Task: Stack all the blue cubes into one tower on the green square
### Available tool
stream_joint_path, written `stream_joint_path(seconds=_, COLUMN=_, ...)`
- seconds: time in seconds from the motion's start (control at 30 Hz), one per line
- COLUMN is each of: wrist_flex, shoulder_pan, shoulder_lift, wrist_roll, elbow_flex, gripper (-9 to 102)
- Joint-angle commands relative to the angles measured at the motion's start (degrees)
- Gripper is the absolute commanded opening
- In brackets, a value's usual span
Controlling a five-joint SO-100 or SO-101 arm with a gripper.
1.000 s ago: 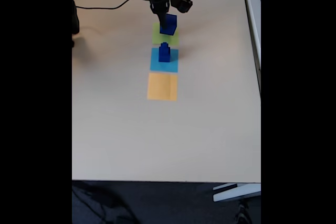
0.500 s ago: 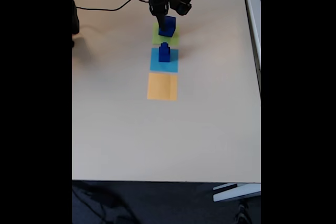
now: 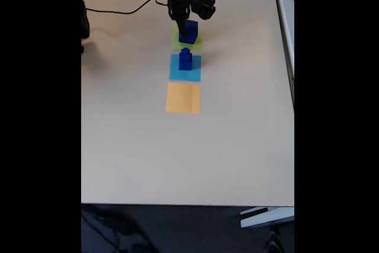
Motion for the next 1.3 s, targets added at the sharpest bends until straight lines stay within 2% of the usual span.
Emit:
stream_joint_path(seconds=0.0, wrist_flex=-1.05, shoulder_pan=0.09, shoulder_lift=0.88, wrist_roll=-0.18, elbow_flex=-0.18, gripper=2)
stream_joint_path(seconds=0.23, wrist_flex=-2.20, shoulder_pan=-0.44, shoulder_lift=1.32, wrist_roll=0.70, elbow_flex=1.32, gripper=5)
stream_joint_path(seconds=0.4, wrist_flex=-2.20, shoulder_pan=-0.88, shoulder_lift=1.41, wrist_roll=0.97, elbow_flex=1.41, gripper=12)
stream_joint_path(seconds=0.73, wrist_flex=-2.29, shoulder_pan=-2.64, shoulder_lift=1.93, wrist_roll=3.78, elbow_flex=1.76, gripper=18)
stream_joint_path(seconds=1.03, wrist_flex=-5.54, shoulder_pan=-3.69, shoulder_lift=2.20, wrist_roll=5.36, elbow_flex=4.22, gripper=26)
stream_joint_path(seconds=1.27, wrist_flex=-5.89, shoulder_pan=-2.72, shoulder_lift=3.34, wrist_roll=3.96, elbow_flex=6.06, gripper=27)
